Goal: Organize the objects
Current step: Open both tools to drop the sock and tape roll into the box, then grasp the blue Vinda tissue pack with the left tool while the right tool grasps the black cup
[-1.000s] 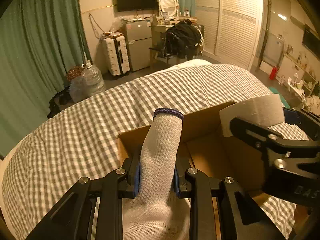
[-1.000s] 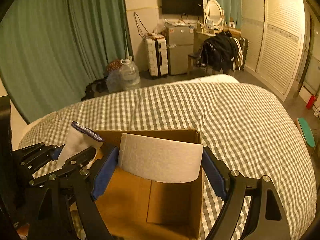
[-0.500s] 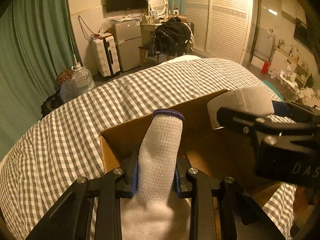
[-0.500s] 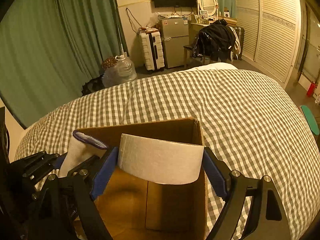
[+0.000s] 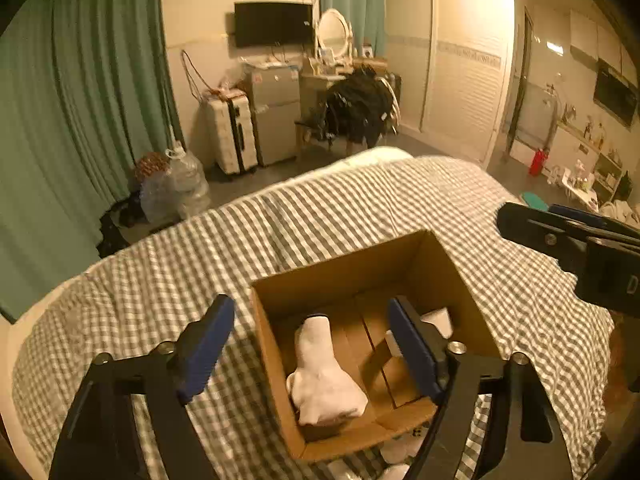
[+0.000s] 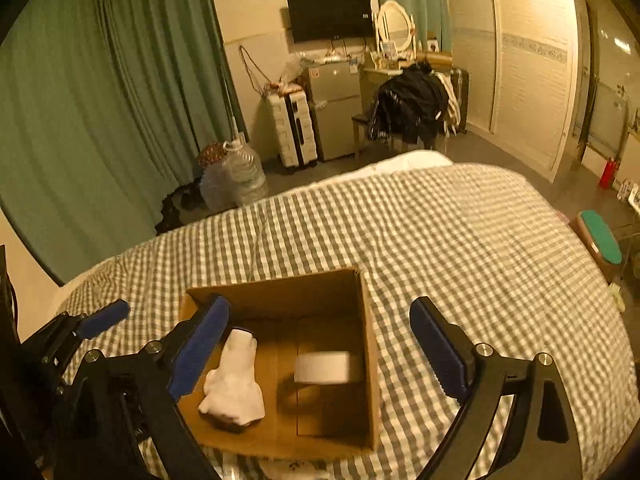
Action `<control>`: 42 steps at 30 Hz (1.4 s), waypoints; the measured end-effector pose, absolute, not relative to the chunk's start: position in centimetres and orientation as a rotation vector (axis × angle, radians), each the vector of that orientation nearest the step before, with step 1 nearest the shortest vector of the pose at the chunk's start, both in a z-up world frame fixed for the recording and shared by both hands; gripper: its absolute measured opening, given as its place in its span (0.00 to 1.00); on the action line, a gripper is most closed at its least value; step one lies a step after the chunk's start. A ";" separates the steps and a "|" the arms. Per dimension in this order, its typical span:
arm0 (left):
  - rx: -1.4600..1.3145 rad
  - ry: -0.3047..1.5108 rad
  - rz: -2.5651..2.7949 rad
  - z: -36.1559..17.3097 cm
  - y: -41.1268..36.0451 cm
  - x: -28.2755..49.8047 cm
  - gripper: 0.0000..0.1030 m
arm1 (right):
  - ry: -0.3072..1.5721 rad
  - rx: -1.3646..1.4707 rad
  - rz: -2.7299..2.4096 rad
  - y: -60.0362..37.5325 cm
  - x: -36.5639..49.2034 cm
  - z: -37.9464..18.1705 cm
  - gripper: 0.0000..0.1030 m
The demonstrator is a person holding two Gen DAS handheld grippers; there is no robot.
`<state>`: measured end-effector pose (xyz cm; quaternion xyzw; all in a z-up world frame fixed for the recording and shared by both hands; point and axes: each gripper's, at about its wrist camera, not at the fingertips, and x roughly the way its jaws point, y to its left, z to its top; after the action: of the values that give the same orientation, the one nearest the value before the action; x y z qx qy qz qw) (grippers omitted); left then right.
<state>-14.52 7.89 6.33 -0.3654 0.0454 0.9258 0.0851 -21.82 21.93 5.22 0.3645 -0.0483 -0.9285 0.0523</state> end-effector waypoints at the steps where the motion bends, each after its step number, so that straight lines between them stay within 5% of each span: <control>1: -1.082 0.143 2.771 7.0 7.8 -13.8 0.85 | -0.136 1.098 -2.831 21.7 -21.0 5.9 0.90; 9: -1.114 0.178 2.824 8.9 6.0 -8.2 0.89 | 0.003 1.020 -2.860 20.7 -13.1 10.8 0.90; 17: -1.205 0.135 2.839 6.7 4.1 -3.6 0.89 | 0.053 1.033 -2.823 19.5 -6.9 9.8 0.90; 42: -1.478 0.125 2.744 -10.1 3.1 0.6 0.89 | 0.118 1.417 -2.494 14.6 -4.2 -11.4 0.90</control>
<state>0.64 3.11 -10.05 -0.4738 0.0402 0.8797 0.0111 -4.21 14.62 -11.43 0.4890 0.0408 -0.8608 0.1349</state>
